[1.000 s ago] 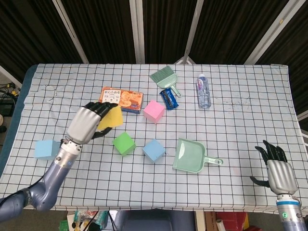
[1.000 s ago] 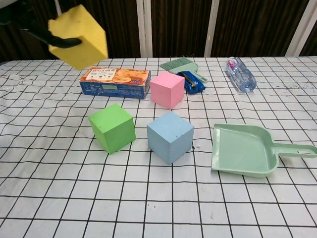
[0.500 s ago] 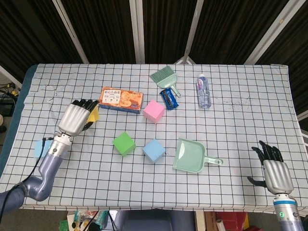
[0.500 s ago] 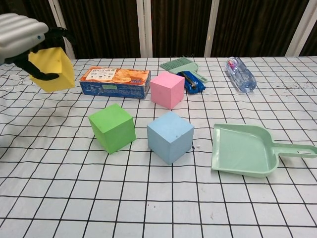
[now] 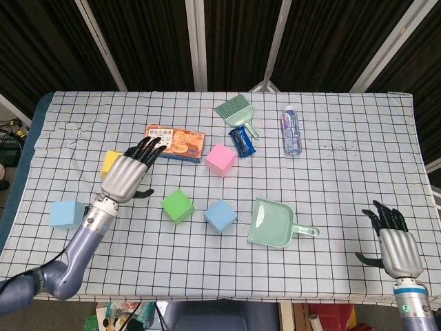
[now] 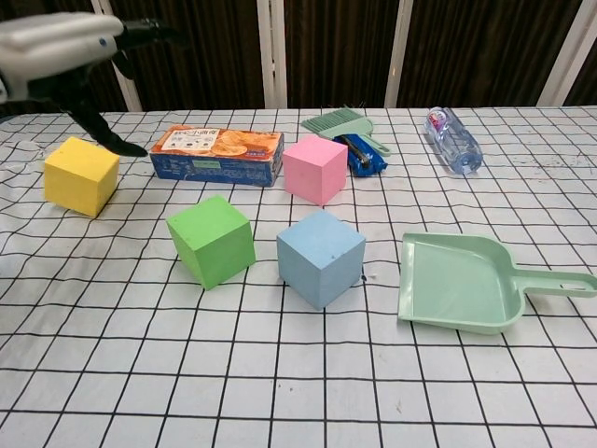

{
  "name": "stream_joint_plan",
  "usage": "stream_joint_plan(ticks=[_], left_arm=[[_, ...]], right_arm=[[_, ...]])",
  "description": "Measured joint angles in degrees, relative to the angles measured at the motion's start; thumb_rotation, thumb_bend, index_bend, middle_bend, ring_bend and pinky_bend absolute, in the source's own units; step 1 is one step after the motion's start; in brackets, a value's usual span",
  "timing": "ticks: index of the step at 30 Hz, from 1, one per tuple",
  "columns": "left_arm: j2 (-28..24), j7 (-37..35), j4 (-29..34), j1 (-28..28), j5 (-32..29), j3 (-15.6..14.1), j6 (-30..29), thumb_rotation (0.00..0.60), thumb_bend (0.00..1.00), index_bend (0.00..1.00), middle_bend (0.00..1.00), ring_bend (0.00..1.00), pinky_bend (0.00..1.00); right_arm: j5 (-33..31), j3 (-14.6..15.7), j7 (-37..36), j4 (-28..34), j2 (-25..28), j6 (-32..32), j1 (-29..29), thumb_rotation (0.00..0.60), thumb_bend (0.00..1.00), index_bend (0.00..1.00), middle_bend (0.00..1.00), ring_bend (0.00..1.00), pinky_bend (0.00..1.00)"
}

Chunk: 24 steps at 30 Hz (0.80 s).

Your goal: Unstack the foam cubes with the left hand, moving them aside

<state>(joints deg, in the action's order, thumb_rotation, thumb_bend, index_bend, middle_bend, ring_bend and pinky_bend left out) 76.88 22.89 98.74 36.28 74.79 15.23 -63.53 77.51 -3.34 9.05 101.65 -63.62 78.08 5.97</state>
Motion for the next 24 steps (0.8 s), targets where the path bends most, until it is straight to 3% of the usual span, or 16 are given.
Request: stream_joint_plan(ticks=[5,9,11,15,20,24], left_arm=[[-13.6,0.2,17.1,-9.0,5.2,-2.7,-9.9,0.6,0.07,0.1,0.0,0.0,0.2],[-18.0,0.4,20.6,-17.8,11.1,-6.3,-22.7,0.6,0.08,0.1,0.01,0.0,0.2],[-17.7,-0.5,18.5,-22.1,12.6,-7.9,-29.3,0.6,0.08,0.1,0.01,0.0,0.2],[-16.1,-5.5,9.0,-29.4,12.2,-9.8,-36.2,0.6,0.08,0.1,0.01,0.0,0.2],[-13.5,-12.3,-2.8,-36.5,8.7,-10.9,-39.2,0.6,0.09,0.1,0.03,0.0,0.2],[-13.0,-12.6,-2.8,-37.4,6.9,-11.6,-38.2,0.6,0.1,0.09,0.03,0.0,0.2]], right_arm=[[1.2,0.4,-0.4,0.3,0.2,0.3,-0.1,0.6,0.12,0.18,0.03,0.07,0.0],[2.4,0.6,0.2,0.4,-0.1,1.5,-0.4,0.6,0.12,0.18,0.03,0.07,0.0],[3.1,0.7,0.4,0.4,-0.3,1.9,-0.5,0.6,0.12,0.18,0.03,0.07,0.0],[4.0,1.1,0.9,0.3,-0.6,2.1,-0.5,0.6,0.12,0.18,0.03,0.07,0.0],[4.5,1.2,1.7,0.5,-0.7,2.5,-0.6,0.6,0.12,0.18,0.03,0.07,0.0],[4.9,1.2,2.7,0.7,-0.5,3.8,-1.1,0.6,0.12,0.18,0.03,0.07,0.0]])
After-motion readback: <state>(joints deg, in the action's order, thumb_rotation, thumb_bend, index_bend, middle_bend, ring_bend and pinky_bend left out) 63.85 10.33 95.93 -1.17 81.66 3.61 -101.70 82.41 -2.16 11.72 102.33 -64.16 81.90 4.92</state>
